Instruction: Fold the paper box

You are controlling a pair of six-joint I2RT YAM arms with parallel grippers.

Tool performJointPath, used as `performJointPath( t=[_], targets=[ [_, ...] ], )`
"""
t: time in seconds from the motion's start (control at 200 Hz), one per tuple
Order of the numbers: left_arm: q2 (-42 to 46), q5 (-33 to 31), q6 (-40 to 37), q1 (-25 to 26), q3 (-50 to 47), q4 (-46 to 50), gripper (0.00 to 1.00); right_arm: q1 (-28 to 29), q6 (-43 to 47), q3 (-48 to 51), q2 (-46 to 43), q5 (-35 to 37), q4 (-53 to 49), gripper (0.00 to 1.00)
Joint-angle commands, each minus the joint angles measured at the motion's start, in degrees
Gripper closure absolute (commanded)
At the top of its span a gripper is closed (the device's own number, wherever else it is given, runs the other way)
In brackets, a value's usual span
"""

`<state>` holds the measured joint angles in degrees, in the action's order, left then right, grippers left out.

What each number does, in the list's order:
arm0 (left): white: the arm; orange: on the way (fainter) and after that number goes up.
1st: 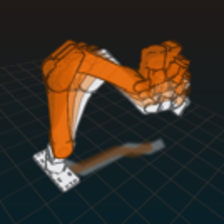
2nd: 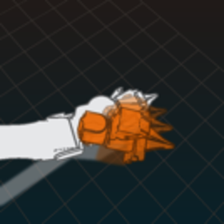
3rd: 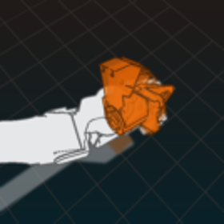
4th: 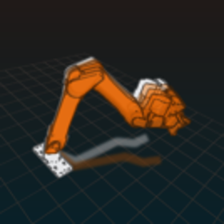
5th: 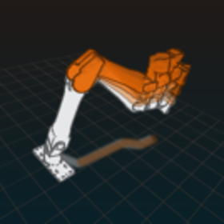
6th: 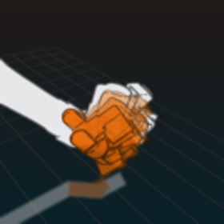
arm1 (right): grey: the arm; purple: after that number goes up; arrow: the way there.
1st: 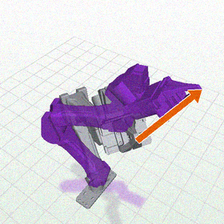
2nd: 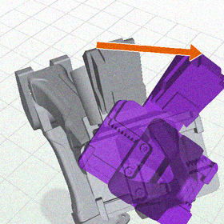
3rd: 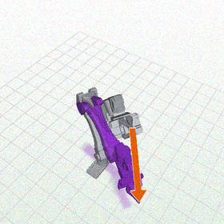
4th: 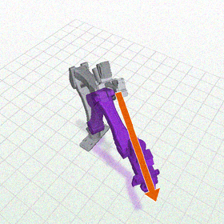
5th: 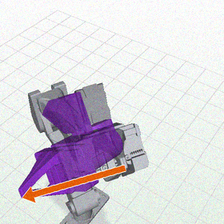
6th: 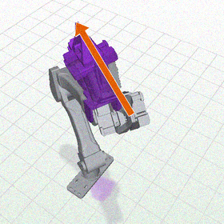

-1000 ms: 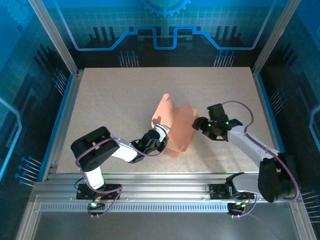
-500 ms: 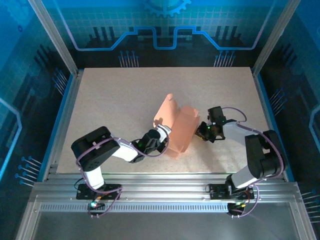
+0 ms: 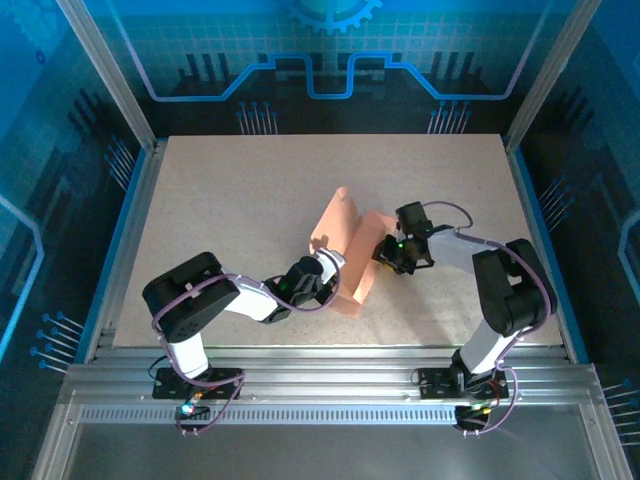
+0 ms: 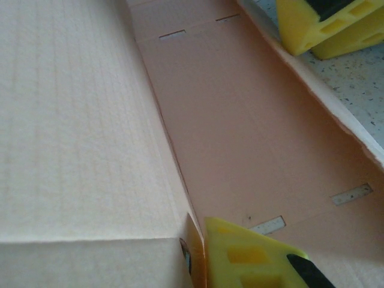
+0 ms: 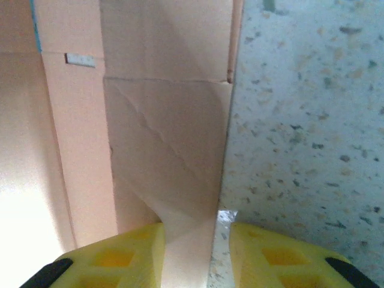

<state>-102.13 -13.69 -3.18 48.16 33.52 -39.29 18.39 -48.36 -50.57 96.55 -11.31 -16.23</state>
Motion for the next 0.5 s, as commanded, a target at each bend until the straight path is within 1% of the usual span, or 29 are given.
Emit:
performJointPath(
  t=[0.0,0.135,0.27,0.335,0.365,0.39,0.45,0.495],
  targets=[
    [-0.4,3.2,-1.0,0.1,0.4,0.8,0.85,1.9,1.8,-4.2,2.8,4.6,-7.5,0.68],
    [-0.5,3.2,-1.0,0.0,0.4,0.3,0.85,4.8,2.8,-9.3,6.1,9.5,-14.6,0.74],
    [-0.5,3.2,-1.0,0.0,0.5,0.2,0.86,8.1,3.4,-13.4,9.3,16.2,-21.1,0.81],
    [-0.5,3.1,-0.7,0.0,0.3,0.1,0.86,8.1,3.2,-12.2,7.4,15.3,-19.1,0.82],
    [-0.5,2.8,-0.6,0.0,0.2,0.1,0.86,7.8,2.9,-10.6,5.3,14.3,-16.6,0.81],
    [-0.4,2.6,-0.6,0.0,0.1,0.2,0.86,7.3,2.9,-9.6,3.5,13.2,-14.7,0.79],
    [-0.2,1.9,-0.6,-0.1,-0.1,0.7,0.86,6.2,2.7,-8.2,-0.5,11.9,-12.3,0.72],
    [0.0,1.4,-0.9,-0.1,-0.2,1.1,0.86,5.2,3.2,-7.7,-3.2,11.7,-11.5,0.65]
  ],
)
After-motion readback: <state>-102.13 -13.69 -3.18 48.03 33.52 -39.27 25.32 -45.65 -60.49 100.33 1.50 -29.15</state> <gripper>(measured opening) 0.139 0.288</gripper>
